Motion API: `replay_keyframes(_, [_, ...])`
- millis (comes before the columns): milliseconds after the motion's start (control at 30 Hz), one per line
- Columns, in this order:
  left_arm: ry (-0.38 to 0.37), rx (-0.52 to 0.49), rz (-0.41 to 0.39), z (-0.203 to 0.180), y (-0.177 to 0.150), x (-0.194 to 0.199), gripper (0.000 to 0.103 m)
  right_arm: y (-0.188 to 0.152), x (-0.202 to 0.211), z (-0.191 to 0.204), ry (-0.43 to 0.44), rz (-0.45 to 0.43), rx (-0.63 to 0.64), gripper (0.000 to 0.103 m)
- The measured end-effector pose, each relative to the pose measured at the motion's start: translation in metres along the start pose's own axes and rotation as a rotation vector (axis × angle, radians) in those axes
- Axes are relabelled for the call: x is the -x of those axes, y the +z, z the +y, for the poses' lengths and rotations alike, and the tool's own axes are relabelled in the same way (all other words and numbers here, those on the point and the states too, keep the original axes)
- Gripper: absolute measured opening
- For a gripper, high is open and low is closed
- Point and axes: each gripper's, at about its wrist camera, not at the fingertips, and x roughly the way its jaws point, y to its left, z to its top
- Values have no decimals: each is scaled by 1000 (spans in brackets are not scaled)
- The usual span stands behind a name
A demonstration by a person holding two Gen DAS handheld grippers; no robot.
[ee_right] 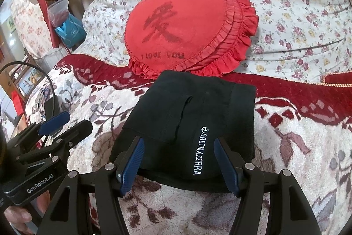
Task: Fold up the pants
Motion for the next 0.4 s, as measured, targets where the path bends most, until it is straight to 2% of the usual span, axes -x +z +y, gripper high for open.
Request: replay_keyframes(400, [-5,5,-8,0,-1,2,66,-1,0,-3,-5,-1,-6,64])
